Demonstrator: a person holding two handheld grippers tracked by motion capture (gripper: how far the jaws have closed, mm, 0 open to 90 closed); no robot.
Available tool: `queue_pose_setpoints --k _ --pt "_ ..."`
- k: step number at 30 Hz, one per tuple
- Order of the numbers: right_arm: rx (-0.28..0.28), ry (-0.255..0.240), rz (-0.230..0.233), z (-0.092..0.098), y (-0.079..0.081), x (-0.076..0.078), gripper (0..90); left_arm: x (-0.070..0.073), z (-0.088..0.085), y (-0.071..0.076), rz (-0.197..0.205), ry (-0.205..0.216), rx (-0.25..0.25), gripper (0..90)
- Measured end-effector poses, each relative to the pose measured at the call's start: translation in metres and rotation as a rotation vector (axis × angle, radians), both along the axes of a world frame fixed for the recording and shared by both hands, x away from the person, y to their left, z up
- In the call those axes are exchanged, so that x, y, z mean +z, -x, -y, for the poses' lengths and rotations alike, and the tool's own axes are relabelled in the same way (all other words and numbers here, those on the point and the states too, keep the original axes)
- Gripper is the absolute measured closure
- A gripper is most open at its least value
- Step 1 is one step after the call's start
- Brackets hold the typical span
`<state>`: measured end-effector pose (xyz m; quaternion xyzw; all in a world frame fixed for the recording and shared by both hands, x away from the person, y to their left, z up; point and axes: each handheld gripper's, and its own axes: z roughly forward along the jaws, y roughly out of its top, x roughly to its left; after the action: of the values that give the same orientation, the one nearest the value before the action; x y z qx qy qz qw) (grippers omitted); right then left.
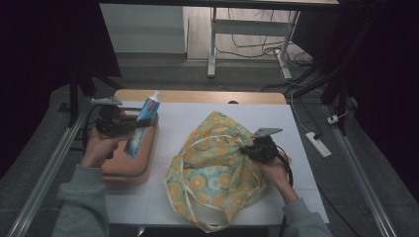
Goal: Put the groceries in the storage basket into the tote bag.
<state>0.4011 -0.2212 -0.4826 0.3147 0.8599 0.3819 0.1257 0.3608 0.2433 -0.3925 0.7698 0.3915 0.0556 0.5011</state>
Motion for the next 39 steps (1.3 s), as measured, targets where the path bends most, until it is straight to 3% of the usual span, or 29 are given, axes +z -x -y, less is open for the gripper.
queue_pose_setpoints --k 12,22,31,37,39 --pt "0.000 -0.009 0.011 0.001 0.000 0.003 86.6 0.003 0.035 0.004 0.022 0.009 -0.124 75.0" --pt "-0.002 -0.013 0.013 0.001 0.000 0.003 86.6 0.004 0.067 0.008 0.041 -0.016 -0.202 75.0" --pt "0.002 -0.035 0.024 0.000 0.000 0.010 86.7 0.002 0.120 0.012 0.053 -0.074 -0.327 75.0" --pt "0.006 -0.049 0.037 0.001 0.002 0.015 86.7 -0.008 0.160 0.018 0.045 -0.136 -0.416 75.0" --pt "0.005 -0.059 0.041 0.002 0.002 0.017 86.7 -0.011 0.166 0.018 0.041 -0.147 -0.429 75.0"
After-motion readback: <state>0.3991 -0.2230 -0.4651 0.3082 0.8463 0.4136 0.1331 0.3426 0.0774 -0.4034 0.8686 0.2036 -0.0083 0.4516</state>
